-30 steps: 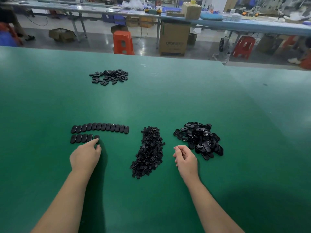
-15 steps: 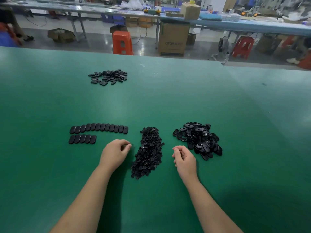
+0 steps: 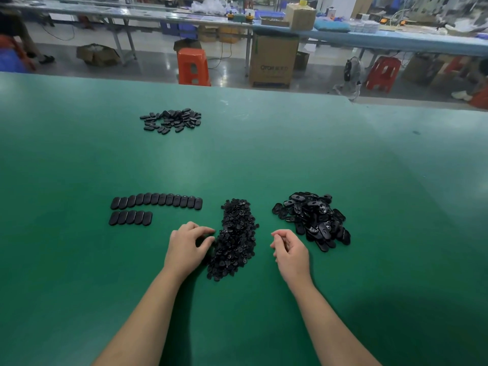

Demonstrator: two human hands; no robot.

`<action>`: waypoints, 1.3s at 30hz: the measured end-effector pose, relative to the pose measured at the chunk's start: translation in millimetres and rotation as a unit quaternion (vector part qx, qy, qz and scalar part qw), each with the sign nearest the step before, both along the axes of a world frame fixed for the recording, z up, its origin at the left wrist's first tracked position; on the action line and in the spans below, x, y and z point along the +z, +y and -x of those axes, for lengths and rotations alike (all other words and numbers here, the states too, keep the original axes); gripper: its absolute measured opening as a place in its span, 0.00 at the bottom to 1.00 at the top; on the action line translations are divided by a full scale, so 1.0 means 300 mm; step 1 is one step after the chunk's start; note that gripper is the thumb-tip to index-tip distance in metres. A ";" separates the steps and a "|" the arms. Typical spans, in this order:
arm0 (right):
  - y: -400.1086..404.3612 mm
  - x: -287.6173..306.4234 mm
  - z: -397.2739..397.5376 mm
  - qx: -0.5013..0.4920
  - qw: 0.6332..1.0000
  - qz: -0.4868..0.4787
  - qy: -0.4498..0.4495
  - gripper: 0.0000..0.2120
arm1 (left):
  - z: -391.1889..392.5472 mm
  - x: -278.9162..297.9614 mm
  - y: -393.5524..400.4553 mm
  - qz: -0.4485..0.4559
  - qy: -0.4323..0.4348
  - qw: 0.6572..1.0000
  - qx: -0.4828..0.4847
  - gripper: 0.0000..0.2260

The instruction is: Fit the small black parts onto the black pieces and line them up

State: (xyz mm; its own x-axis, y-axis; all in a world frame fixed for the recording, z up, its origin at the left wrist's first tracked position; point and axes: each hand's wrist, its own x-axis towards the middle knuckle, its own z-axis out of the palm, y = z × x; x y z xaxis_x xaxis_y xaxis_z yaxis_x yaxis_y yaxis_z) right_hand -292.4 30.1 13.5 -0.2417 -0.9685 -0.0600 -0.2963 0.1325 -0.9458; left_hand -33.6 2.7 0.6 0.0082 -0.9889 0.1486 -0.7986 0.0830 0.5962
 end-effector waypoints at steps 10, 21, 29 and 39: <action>0.003 0.001 -0.005 0.006 1.000 -0.008 0.007 0.09 | 0.002 0.001 0.004 0.005 -0.009 1.000 0.005 0.09; -0.031 0.019 0.008 0.087 0.988 -0.018 0.130 0.07 | -0.001 0.000 0.002 0.024 0.020 0.999 0.032 0.04; -0.107 0.074 0.113 0.071 0.911 -0.086 0.398 0.21 | -0.003 -0.025 -0.009 0.038 -0.013 0.999 0.037 0.06; -0.083 0.064 0.119 0.099 0.891 -0.074 0.438 0.13 | -0.003 -0.036 -0.024 0.015 -0.023 0.999 0.030 0.08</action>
State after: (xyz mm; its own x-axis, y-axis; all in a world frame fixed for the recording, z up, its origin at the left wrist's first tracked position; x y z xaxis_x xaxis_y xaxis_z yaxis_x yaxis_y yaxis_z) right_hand -328.0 5.3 32.8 -0.0845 -0.9945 -0.0623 -0.9429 0.1000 -0.3177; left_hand -32.7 -4.6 -10.3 0.0590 -0.9819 0.1800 -0.8290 0.0523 0.5568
